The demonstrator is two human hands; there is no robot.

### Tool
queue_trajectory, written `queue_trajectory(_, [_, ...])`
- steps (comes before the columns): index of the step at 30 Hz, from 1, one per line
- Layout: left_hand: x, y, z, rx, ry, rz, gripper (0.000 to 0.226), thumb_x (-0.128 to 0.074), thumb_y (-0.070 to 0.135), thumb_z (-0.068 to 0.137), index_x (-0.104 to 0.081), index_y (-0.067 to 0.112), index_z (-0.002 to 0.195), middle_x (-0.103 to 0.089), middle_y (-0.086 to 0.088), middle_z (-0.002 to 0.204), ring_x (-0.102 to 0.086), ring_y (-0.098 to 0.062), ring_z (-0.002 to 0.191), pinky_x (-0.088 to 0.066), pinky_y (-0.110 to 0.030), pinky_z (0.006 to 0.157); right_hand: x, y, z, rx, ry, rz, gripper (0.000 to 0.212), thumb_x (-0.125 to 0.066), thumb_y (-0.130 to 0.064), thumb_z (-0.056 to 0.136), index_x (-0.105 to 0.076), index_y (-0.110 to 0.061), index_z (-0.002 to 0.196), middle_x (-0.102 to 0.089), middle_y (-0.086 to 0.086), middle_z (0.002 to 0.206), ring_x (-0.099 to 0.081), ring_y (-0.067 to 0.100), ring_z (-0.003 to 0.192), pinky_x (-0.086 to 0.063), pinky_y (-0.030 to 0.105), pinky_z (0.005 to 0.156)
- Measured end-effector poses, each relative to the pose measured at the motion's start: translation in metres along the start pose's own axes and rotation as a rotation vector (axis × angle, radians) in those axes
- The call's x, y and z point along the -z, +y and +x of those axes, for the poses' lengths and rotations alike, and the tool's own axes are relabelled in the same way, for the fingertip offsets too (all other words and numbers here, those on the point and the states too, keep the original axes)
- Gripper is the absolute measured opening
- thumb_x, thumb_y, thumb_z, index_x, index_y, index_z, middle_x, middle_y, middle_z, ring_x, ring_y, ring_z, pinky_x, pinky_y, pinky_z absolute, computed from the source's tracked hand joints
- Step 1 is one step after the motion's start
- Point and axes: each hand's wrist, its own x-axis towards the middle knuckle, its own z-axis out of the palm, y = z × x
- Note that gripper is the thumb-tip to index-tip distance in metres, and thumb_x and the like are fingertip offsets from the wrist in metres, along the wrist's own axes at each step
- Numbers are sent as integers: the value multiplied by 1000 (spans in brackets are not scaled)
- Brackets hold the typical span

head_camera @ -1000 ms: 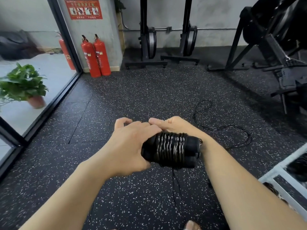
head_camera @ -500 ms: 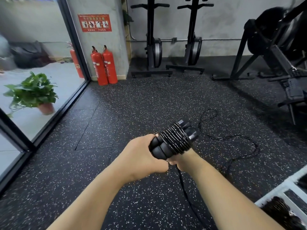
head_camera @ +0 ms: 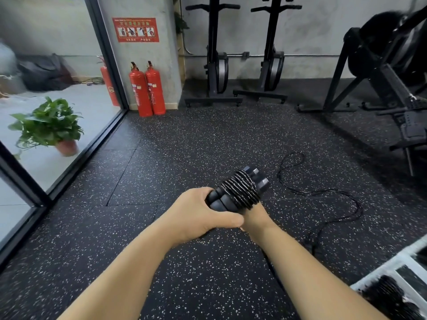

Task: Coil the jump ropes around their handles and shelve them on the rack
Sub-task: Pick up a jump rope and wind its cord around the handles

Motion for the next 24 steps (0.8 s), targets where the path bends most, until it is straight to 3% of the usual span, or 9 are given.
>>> queue_trajectory(2, [5,-2,2,47,31,-56,40,-83,24,62,-60,3,87,-54,4,58,-44,-13,48,-34,-20,46,-2,3,0,46,30,-387,27,-37,-5,100,-57,-6,119,-63,9,114,-59,14,88,-43,22,67])
queue_trajectory(3, [8,-3,4,69,57,-77,31,-80,20,63,-59,8,81,-53,3,57,-42,-15,49,-32,-20,45,-3,4,0,91,47,-534,28,-38,-13,101,-65,-12,100,-66,9,100,-61,20,86,-45,29,66])
queue_trajectory(5, [15,-7,7,95,116,-92,25,-78,17,64,-55,16,76,-50,2,57,-40,-15,51,-29,-22,47,-4,3,-4,230,97,-572,41,-43,-30,100,-62,-18,66,-63,6,70,-60,27,71,-48,36,64])
queue_trajectory(9, [26,-15,13,120,244,-63,24,-75,21,63,-53,20,70,-49,4,56,-40,-16,51,-30,-23,48,-5,-6,-19,424,136,-802,50,-41,-47,99,-61,-11,70,-59,1,63,-57,28,64,-36,30,53])
queue_trajectory(13, [29,-23,16,114,314,40,25,-76,24,67,-53,18,75,-53,5,61,-43,-15,53,-34,-23,51,-8,-15,-29,543,133,-885,49,-40,-46,99,-44,-16,60,-50,-4,57,-49,22,57,-28,28,46])
queue_trajectory(19, [30,-28,19,130,470,212,38,-65,44,52,-54,18,78,-63,5,70,-56,-17,60,-41,-26,56,-11,-23,-38,637,110,-1002,34,-41,-47,97,-57,-21,82,-62,-5,75,-57,22,72,-37,31,57])
queue_trajectory(24, [40,-28,19,210,582,426,33,-71,44,66,-55,20,81,-64,4,76,-61,-16,69,-39,-26,55,-2,-36,-52,807,156,-1069,48,-40,-56,96,-50,-18,69,-50,-6,58,-51,17,60,-31,30,51])
